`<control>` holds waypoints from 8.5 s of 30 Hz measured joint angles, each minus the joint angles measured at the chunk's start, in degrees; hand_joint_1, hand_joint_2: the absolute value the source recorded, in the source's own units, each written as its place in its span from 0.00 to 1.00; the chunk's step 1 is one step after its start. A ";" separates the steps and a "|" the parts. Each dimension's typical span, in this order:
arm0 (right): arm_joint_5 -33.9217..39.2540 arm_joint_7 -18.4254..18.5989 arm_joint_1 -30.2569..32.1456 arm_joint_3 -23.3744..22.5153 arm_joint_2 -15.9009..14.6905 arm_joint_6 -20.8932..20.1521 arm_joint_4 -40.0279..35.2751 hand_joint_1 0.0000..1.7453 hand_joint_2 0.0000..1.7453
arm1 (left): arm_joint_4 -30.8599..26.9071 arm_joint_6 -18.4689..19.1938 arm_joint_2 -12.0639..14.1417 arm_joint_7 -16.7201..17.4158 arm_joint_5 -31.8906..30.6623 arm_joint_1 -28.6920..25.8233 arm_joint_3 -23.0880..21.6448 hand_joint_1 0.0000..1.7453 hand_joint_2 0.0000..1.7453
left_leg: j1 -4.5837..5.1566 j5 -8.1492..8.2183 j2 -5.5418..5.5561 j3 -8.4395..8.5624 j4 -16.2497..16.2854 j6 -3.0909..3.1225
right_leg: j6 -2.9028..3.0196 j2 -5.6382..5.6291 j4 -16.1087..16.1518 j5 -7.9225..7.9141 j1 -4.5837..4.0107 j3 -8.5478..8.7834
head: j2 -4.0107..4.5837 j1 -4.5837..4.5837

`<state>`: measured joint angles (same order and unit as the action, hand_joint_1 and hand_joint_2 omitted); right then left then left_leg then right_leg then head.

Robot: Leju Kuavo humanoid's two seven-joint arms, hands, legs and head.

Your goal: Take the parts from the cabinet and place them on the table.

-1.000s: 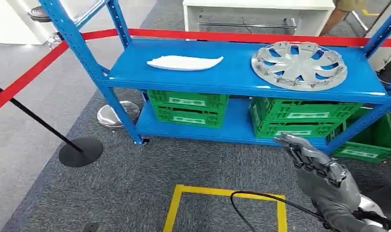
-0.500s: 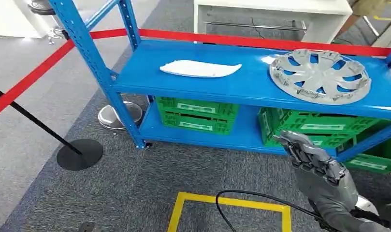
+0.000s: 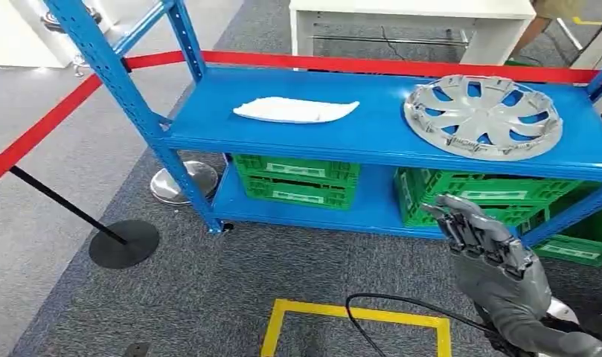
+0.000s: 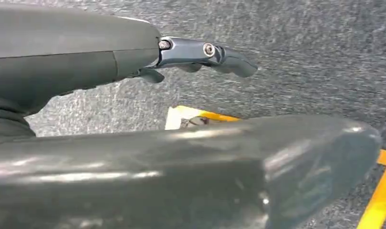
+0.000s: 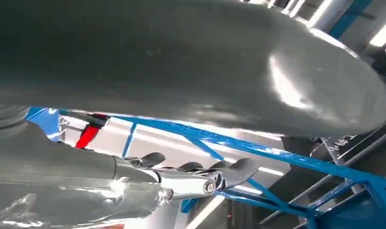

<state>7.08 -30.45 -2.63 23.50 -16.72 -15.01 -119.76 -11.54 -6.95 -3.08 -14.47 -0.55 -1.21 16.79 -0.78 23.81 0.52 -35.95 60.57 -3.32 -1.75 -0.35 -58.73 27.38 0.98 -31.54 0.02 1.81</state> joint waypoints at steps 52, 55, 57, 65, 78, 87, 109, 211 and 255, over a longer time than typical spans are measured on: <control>3.19 0.88 4.02 -3.69 1.71 -2.10 0.22 0.00 0.00 | 0.00 1.20 -0.09 -1.66 -0.72 -0.11 0.24 0.00 0.00 | 0.44 3.84 -0.74 3.45 -2.02 1.06 | 0.25 -0.14 0.01 -1.72 -0.45 -1.87 | 0.00 -1.05; 3.17 0.83 4.12 -3.74 1.70 -2.43 0.22 0.00 0.00 | 0.00 1.22 -0.24 -1.70 -0.70 -0.14 0.24 0.00 0.00 | 0.35 9.71 -0.72 -2.67 9.72 0.60 | 0.94 -0.11 0.01 -1.43 -0.46 -1.86 | 0.00 -0.81; 3.19 0.79 4.28 -3.80 1.73 -2.54 0.22 0.00 0.00 | 0.00 1.22 -0.24 -1.70 -0.68 -0.31 0.24 0.00 0.00 | 0.35 10.12 -0.73 -5.83 14.60 0.58 | 1.07 -0.19 0.00 -1.25 -0.48 -1.67 | 0.00 -0.79; 3.19 0.24 4.69 -4.76 1.68 -3.21 0.22 0.00 0.00 | 0.00 1.53 -0.33 -1.97 -0.66 -0.18 0.31 0.00 0.00 | 0.58 1.93 -0.69 1.61 -2.31 2.25 | -0.88 -0.68 0.42 0.09 -0.75 -0.20 | 0.00 -0.89; 2.84 -0.18 5.44 -6.08 1.64 -4.81 0.26 0.00 0.00 | 0.00 1.79 -0.39 -2.40 -0.85 -0.24 1.20 0.00 0.00 | 0.56 6.00 -0.52 6.62 -2.43 2.46 | -1.58 0.13 -0.87 -2.68 -0.59 -3.61 | 0.02 -1.92; 2.45 -0.42 5.81 -6.36 1.64 -5.18 0.22 0.00 0.00 | 0.00 2.01 -0.55 -2.82 -1.33 -0.17 1.62 0.00 0.00 | 0.41 12.48 -0.66 -3.72 14.61 0.64 | 1.14 -0.13 -0.39 -0.59 -0.37 -1.63 | 0.00 -0.66; 1.97 -0.48 6.01 -7.54 1.68 -5.62 0.33 0.00 0.00 | 0.09 1.97 -0.39 -3.30 -2.03 -0.08 2.03 0.00 0.00 | 0.30 8.02 -0.23 8.96 -2.66 2.37 | -1.07 0.10 -2.15 -2.16 -0.54 -5.62 | 0.00 -1.73; -84.83 43.56 -11.56 -3.32 -0.96 27.08 49.88 0.97 1.00 | 0.11 3.89 -0.83 -1.40 -14.93 0.14 5.55 0.00 0.00 | 0.50 8.38 0.01 -5.80 13.56 0.88 | 0.51 -0.05 0.22 -2.20 -0.22 -2.42 | 0.00 -0.26; -86.31 37.88 2.76 -9.03 3.50 46.27 34.71 1.00 1.00 | 0.11 7.13 -0.48 -12.57 -16.92 -0.58 9.05 0.00 0.00 | 0.31 2.06 -0.33 2.58 -2.92 3.61 | -2.28 0.21 -17.29 6.93 -0.17 -10.12 | 0.00 -0.59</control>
<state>-79.23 7.43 0.12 14.47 -13.22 31.26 -85.05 -11.43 0.17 -3.56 -27.04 -17.46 -1.80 25.83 -0.47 25.87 0.19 -33.37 57.65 0.29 -4.03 -0.14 -76.02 34.30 0.82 -41.66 0.02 1.22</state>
